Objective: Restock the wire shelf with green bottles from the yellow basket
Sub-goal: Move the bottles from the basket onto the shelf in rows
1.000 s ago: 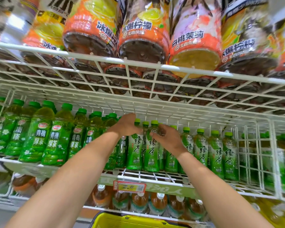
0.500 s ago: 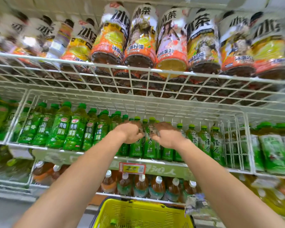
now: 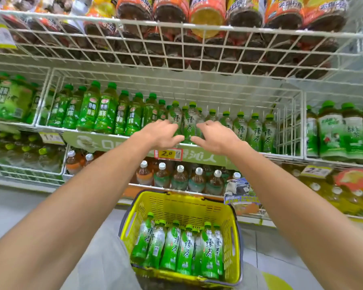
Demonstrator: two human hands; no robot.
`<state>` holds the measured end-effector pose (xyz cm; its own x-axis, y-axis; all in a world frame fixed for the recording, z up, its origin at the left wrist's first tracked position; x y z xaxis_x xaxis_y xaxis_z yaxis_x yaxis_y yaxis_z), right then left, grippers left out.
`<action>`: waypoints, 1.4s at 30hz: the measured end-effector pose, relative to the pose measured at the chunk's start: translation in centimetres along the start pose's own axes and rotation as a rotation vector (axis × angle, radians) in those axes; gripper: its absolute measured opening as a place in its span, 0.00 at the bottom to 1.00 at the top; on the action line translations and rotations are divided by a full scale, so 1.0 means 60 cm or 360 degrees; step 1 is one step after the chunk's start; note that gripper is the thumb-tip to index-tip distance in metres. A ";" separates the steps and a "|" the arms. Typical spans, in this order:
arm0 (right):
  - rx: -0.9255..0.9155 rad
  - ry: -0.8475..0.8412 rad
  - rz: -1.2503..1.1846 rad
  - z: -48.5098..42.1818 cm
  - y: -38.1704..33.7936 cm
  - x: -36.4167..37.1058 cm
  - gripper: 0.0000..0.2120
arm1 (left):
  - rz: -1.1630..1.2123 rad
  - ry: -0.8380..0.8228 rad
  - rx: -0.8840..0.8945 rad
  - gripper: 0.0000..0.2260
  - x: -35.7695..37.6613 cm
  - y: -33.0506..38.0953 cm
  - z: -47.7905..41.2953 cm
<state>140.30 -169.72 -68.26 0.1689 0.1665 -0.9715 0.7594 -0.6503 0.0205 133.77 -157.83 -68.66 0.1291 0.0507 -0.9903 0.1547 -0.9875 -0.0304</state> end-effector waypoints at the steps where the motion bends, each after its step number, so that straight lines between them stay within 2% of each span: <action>1: -0.0023 0.0007 -0.0008 0.011 -0.009 0.004 0.31 | -0.0012 0.0009 0.0001 0.29 0.006 -0.002 0.009; 6: -0.0072 -0.0037 -0.0117 0.070 -0.040 0.060 0.32 | 0.0015 -0.0066 0.0005 0.26 0.079 -0.012 0.057; 13: 0.0017 -0.0179 -0.0270 0.137 -0.044 0.186 0.28 | 0.0039 -0.0229 0.0003 0.31 0.193 -0.003 0.085; 19: 0.0132 -0.0510 -0.0373 0.184 -0.059 0.358 0.28 | 0.0094 -0.0489 0.0034 0.25 0.349 0.015 0.112; 28: 0.0364 -0.0975 -0.0431 0.247 -0.106 0.612 0.29 | 0.0260 -0.0952 0.0061 0.25 0.624 -0.021 0.159; 39: 0.0530 -0.1139 -0.0423 0.214 -0.132 0.738 0.25 | 0.0525 -0.1137 0.0053 0.24 0.780 -0.030 0.127; 42: 0.0617 -0.1134 -0.0479 0.207 -0.128 0.762 0.21 | 0.0603 -0.1187 0.0061 0.19 0.805 -0.011 0.128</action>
<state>134.39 -166.30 -115.77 -0.5378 -0.0476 -0.8417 0.4185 -0.8818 -0.2175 132.38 -155.85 -117.54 -0.5185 -0.3844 -0.7638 0.1962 -0.9229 0.3313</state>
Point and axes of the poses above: each hand's wrist, its own z-axis away from the middle knuckle, its own x-axis out of the palm, y = z × x, the point moved 10 cm from there along -z, towards the middle knuckle, and after that the axes turned 7 degrees about y, right-handed, at the moved point
